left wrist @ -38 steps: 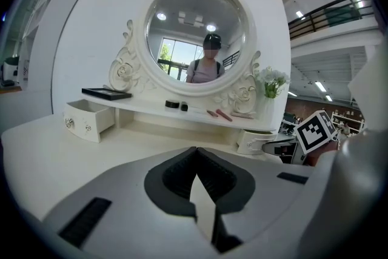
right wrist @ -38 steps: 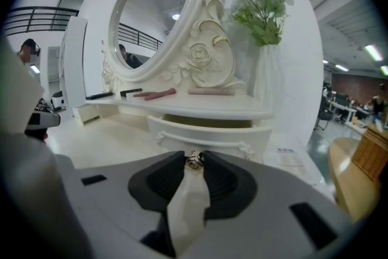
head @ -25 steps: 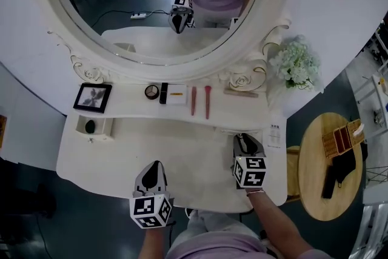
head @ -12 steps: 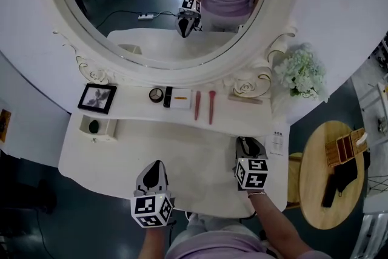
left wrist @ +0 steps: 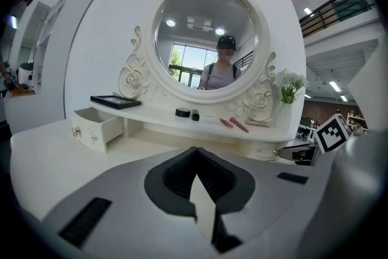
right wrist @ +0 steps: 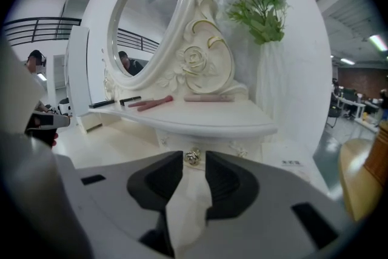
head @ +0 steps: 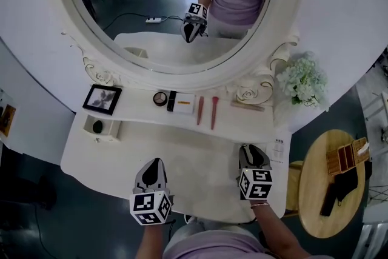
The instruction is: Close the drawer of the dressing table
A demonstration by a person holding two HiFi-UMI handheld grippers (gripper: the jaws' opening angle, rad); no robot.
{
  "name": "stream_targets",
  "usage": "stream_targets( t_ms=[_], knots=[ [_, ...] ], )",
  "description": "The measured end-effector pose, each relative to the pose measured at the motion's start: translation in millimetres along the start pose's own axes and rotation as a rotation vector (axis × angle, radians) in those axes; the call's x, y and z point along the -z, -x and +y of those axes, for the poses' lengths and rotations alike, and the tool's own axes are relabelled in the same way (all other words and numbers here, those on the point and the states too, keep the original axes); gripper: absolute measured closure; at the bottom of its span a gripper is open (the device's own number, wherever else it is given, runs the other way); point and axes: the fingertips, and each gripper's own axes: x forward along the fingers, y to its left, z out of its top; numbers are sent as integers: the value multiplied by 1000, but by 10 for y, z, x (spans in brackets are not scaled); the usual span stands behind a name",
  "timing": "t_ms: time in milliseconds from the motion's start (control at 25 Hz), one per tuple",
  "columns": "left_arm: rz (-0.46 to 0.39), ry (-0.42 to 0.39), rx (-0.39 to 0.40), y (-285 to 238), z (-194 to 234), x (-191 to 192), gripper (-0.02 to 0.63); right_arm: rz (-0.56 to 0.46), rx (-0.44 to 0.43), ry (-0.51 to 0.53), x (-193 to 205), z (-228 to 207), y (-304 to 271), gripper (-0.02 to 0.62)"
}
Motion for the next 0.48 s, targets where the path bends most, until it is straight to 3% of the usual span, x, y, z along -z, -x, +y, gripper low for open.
stream_targets(
  t_ms=[240,480],
  knots=[
    [-18,-5,-21,0,-3,-67,604,-70,-49,8,-195,122,204,476],
    [-37,-9,-77,162,156,-125,604,-131,-151,5,-411,485,271,478]
  ],
)
